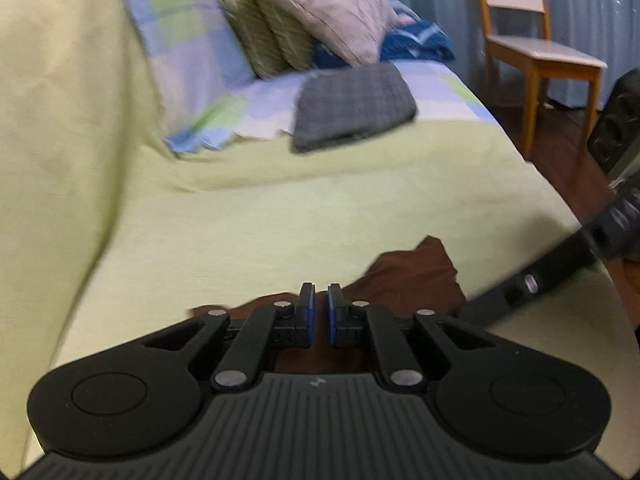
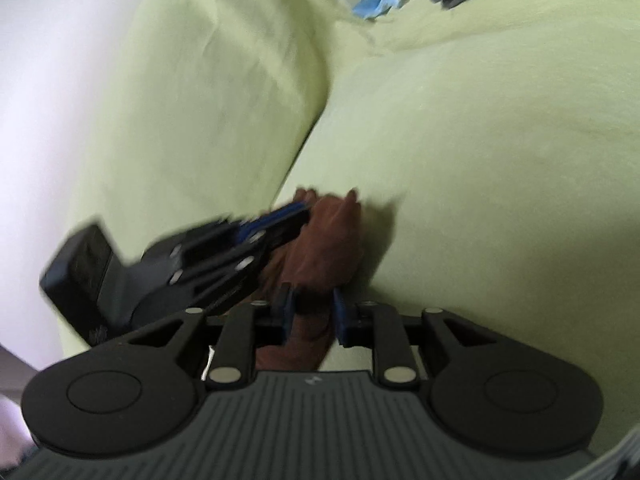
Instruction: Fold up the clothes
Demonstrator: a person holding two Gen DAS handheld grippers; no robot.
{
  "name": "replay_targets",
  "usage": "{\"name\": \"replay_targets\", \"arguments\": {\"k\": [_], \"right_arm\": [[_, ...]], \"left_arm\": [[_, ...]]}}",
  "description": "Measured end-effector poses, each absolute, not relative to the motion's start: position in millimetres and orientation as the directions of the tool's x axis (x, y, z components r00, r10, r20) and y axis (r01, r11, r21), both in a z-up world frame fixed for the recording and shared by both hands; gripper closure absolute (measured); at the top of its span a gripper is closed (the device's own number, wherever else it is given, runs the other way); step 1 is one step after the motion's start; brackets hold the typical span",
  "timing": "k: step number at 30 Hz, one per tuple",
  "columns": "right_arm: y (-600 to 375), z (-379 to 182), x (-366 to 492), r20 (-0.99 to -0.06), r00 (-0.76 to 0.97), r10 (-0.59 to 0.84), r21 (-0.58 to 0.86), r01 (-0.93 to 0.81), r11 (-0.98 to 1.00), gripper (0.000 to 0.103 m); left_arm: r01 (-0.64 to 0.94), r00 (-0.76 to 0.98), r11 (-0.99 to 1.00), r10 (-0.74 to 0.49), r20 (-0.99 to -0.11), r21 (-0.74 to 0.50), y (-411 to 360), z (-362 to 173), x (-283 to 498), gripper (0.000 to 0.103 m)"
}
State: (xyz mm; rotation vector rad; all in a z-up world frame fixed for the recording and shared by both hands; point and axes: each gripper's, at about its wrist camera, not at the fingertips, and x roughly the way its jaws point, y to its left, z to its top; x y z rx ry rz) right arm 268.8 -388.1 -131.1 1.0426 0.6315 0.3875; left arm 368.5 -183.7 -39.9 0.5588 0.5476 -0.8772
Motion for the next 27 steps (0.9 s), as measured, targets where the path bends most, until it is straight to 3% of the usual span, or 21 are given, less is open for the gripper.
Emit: {"name": "replay_targets", "arguments": {"k": [6, 9, 15, 17, 19, 20, 21, 27], "right_arm": [[-379.0, -130.9, 284.4, -0.34, 0.739, 0.581, 0.88, 0.032, 0.473, 0.075], [-376.7, -132.9, 295.0, -0.385, 0.735, 0.558, 0.861, 0.069, 0.503, 0.09], [-378.0, -133.6, 310.8, -0.385, 0.762, 0.521, 0.858, 0.087, 0.506, 0.092], [-378.8, -132.8, 310.7, -0.375, 0.761, 0.529, 0.859, 0.071, 0.507, 0.086], [-385.6, -130.5, 305.5, -0.352, 0.766, 0.538, 0.871, 0.059, 0.487, 0.075], [-389.4, -127.8, 302.1, -0.347, 0.771, 0.533, 0.869, 0.052, 0.492, 0.067], [-394.0, -123.9, 298.2, -0.35, 0.78, 0.52, 0.86, 0.046, 0.509, 0.065], [-410.9, -125.4, 293.4, -0.342, 0.784, 0.517, 0.875, 0.066, 0.479, 0.056]], "left_arm": [[0.798, 0.553, 0.561, -0.533, -0.64, 0.222, -136.2, -33.6, 311.6, 0.092], [0.797, 0.546, 0.558, -0.499, -0.673, 0.233, -129.9, -51.9, 292.6, 0.092], [0.76, 0.57, 0.615, -0.473, -0.672, 0.212, -114.9, -66.1, 280.9, 0.091], [0.736, 0.589, 0.645, -0.463, -0.662, 0.204, -107.1, -59.3, 274.2, 0.089], [0.706, 0.617, 0.678, -0.447, -0.647, 0.205, -98.9, -53.8, 259.9, 0.077], [0.689, 0.633, 0.694, -0.438, -0.638, 0.207, -94.6, -51.2, 251.0, 0.064], [0.674, 0.648, 0.707, -0.428, -0.63, 0.214, -91.5, -49.6, 241.3, 0.057], [0.659, 0.707, 0.653, -0.368, -0.603, 0.374, -105.0, -66.1, 185.1, 0.052]]}}
